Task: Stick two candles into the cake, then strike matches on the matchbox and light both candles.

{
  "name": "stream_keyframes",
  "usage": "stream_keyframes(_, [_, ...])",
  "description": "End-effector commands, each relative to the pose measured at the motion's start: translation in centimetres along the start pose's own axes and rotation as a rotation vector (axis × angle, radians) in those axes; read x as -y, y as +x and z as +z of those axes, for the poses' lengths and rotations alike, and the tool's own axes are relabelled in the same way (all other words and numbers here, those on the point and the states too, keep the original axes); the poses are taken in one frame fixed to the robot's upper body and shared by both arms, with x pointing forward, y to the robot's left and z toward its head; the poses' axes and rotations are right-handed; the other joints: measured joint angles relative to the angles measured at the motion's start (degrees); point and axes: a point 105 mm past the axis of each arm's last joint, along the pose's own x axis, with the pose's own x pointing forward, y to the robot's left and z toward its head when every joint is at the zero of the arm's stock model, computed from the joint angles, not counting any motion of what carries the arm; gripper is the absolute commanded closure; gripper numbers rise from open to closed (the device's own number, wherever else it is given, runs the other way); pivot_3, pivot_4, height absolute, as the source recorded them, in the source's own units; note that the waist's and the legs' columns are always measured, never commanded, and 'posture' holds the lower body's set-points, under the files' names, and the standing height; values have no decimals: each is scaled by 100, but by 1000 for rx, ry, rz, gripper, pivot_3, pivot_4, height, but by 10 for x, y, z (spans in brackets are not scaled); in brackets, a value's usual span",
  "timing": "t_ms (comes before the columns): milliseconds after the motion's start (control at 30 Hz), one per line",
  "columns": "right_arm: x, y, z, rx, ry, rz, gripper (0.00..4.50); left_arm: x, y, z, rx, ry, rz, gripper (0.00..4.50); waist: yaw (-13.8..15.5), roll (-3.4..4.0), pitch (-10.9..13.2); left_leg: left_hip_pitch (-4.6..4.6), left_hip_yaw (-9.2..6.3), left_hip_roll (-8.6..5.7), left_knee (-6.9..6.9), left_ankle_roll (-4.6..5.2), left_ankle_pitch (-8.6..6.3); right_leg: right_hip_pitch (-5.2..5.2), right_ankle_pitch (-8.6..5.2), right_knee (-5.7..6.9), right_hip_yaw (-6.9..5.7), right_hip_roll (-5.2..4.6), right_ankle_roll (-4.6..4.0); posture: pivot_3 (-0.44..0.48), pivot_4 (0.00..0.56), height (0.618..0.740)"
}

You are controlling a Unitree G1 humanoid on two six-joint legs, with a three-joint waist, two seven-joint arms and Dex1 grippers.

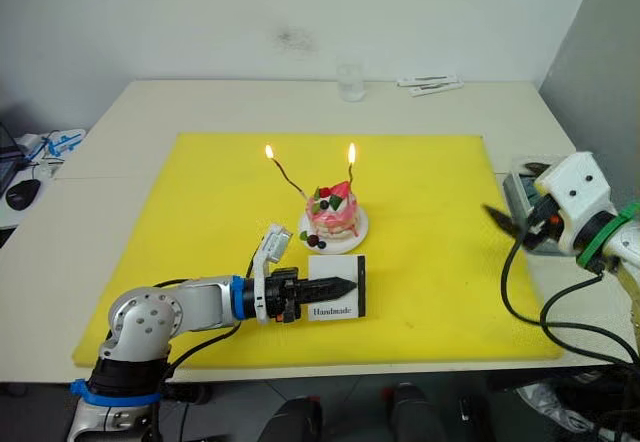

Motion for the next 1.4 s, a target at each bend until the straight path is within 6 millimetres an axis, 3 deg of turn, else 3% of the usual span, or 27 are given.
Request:
stream_keyframes(33, [-27,-3,24,52,16,189,42,-6,-1,1,-9,-16,45,4500,3,0,0,1,-1,0,1,0,0,2,0,-1,-1,0,0,0,150,740])
stream_keyframes(167, [-74,-7,32,25,63,492,42,-9,2,0,-5,-51,69,4500,11,0,0,2,-7,0,1,0,0,7,-1,-3,-8,-1,-1,0,150,740])
stream_keyframes(400, [-86,2,25,11,47,571,42,-14,0,-1,-6,-70,112,4500,9,-1,0,7,-7,-1,3,0,0,14,-2,-7,-10,-1,-2,0,150,740])
stream_keyframes(433, [-86,2,24,12,44,573,0,-14,-1,-2,-8,-69,116,3922,9,-1,0,7,-7,-1,3,0,0,14,-2,-7,-10,-1,-3,0,150,740])
stream_keyframes(500, [-87,4,23,14,38,576,0,-12,-3,-2,-10,-66,110,3492,9,-1,0,7,-7,-1,2,0,0,14,-2,-7,-10,-1,-2,0,150,740])
stream_keyframes(833, [-88,7,19,30,17,591,0,-9,-22,6,-9,3,160,206,8,-2,1,7,-8,0,0,-1,0,12,-2,-7,-11,-1,-3,0,150,740])
stream_keyframes(867, [-87,8,19,30,14,591,0,-9,-24,6,-13,19,173,29,8,-2,1,6,-8,0,0,-1,0,12,-2,-7,-11,-1,-3,0,150,740])
stream_keyframes(1400, [-85,18,27,56,-12,604,0,-2,-48,19,-93,194,232,29,13,-4,2,3,-12,0,-1,-1,0,9,-5,-8,-15,-2,-8,0,150,740])
